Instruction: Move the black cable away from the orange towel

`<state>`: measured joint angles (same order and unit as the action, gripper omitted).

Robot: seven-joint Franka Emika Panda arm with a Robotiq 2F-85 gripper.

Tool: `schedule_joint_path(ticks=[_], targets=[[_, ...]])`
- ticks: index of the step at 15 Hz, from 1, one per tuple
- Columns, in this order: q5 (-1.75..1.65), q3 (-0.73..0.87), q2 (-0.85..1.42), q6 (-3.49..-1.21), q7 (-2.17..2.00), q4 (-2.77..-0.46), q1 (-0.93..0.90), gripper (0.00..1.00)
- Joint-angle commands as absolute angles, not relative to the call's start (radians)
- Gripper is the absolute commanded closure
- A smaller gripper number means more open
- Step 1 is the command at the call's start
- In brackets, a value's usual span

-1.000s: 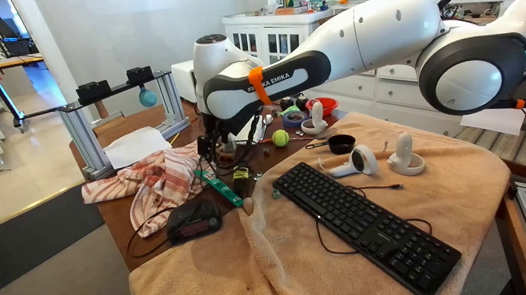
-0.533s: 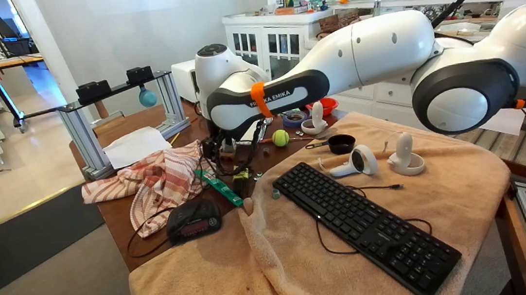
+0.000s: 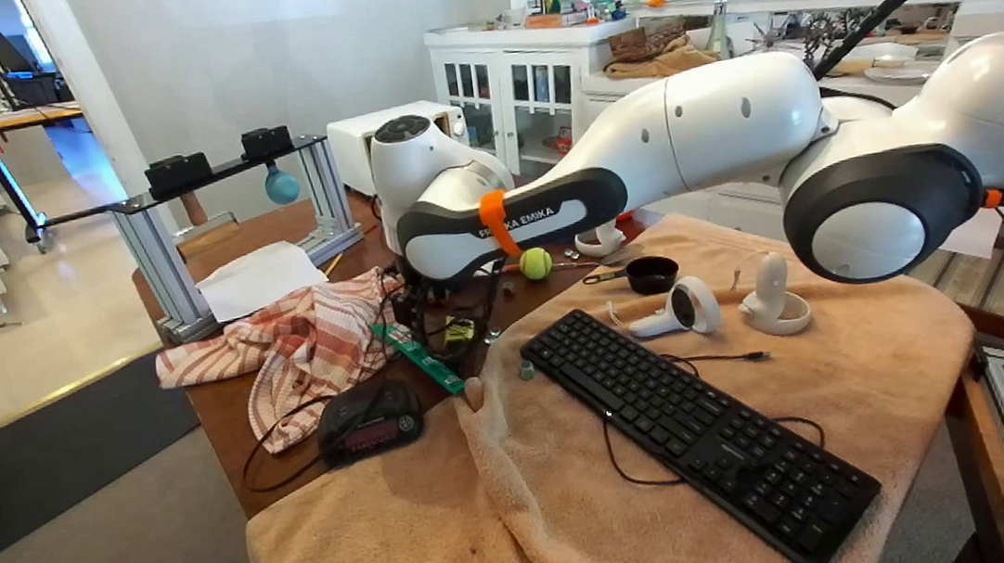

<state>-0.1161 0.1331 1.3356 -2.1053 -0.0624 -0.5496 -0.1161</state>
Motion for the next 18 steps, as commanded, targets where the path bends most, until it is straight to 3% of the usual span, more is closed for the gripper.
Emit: schedule_joint_path(ticks=[1, 2, 3, 4, 5, 6, 7, 8, 14, 15, 16, 17, 18], targets=[[-0.125, 0.159, 1.384, -2.079, -0.106, -0.479, -0.121, 0.23], [-0.121, 0.16, 1.385, -2.085, -0.115, -0.477, -0.12, 0.35], [-0.119, 0.161, 1.382, -2.074, -0.12, -0.479, -0.12, 0.38], [-0.113, 0.155, 1.374, -2.056, -0.115, -0.484, -0.118, 0.34], [-0.11, 0.152, 1.36, -2.028, -0.111, -0.494, -0.118, 0.21], [-0.11, 0.149, 1.352, -2.012, -0.097, -0.496, -0.116, 0.17], [-0.111, 0.15, 1.342, -2.005, -0.094, -0.495, -0.115, 0.05], [-0.112, 0.15, 1.333, -2.0, -0.091, -0.493, -0.112, 0.02], [-0.15, 0.22, 1.293, -1.915, -0.132, -0.494, -0.115, 0.01], [-0.158, 0.232, 1.292, -1.896, -0.098, -0.496, -0.115, 0.05], [-0.167, 0.244, 1.292, -1.88, -0.069, -0.497, -0.114, 0.01], [-0.17, 0.243, 1.292, -1.862, -0.008, -0.5, -0.108, 0.07], [-0.175, 0.249, 1.292, -1.833, 0.034, -0.504, -0.106, 0.06]])
